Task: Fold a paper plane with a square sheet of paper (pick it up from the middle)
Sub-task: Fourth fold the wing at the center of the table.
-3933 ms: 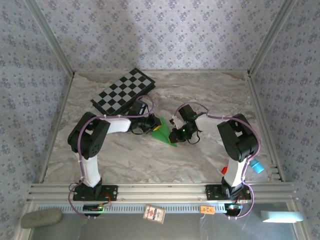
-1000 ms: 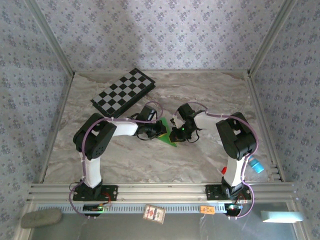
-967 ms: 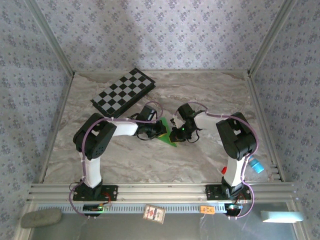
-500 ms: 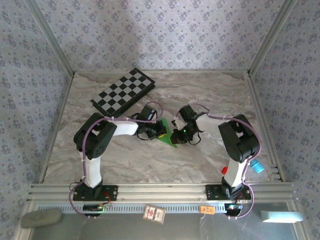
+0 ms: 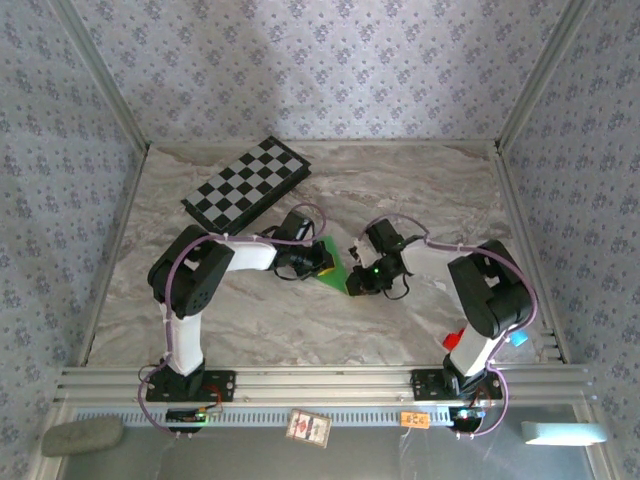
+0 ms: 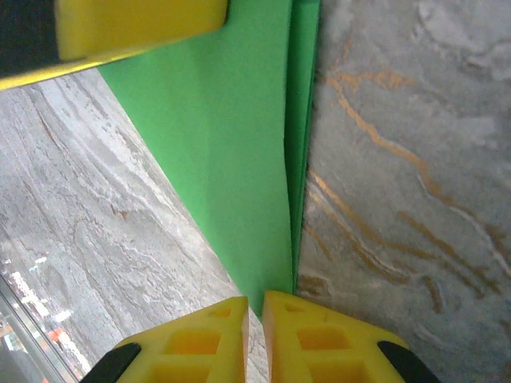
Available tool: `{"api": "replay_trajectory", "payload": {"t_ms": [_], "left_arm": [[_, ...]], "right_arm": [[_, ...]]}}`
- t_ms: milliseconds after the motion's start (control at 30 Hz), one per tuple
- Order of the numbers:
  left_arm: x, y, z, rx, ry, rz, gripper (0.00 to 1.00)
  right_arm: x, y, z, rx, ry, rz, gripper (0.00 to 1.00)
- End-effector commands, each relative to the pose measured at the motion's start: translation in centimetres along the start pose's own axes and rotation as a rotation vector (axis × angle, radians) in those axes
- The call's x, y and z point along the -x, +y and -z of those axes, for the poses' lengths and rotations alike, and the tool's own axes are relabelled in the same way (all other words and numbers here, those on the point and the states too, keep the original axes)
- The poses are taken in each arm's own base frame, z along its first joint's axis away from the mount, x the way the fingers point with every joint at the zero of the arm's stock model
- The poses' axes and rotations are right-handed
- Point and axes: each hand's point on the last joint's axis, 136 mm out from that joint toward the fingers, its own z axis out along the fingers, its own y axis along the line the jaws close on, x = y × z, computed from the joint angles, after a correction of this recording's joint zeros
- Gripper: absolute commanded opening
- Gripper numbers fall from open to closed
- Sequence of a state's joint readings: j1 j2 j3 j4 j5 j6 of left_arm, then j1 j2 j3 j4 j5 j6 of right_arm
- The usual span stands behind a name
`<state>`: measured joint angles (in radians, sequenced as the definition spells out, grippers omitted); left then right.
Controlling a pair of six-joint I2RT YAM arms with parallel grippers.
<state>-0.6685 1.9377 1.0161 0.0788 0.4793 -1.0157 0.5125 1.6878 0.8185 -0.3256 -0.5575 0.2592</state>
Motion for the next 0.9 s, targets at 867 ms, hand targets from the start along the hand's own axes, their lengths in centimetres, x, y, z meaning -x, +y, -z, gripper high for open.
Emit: {"api": "replay_trajectory", "payload": {"t_ms": [867], "left_arm": [[0.6, 3.8, -0.6, 0.131, -0.01, 0.056, 0.08]], "right_arm": [[3.5, 2.8, 3.5, -0.01, -0.146, -0.024, 0.14]]}}
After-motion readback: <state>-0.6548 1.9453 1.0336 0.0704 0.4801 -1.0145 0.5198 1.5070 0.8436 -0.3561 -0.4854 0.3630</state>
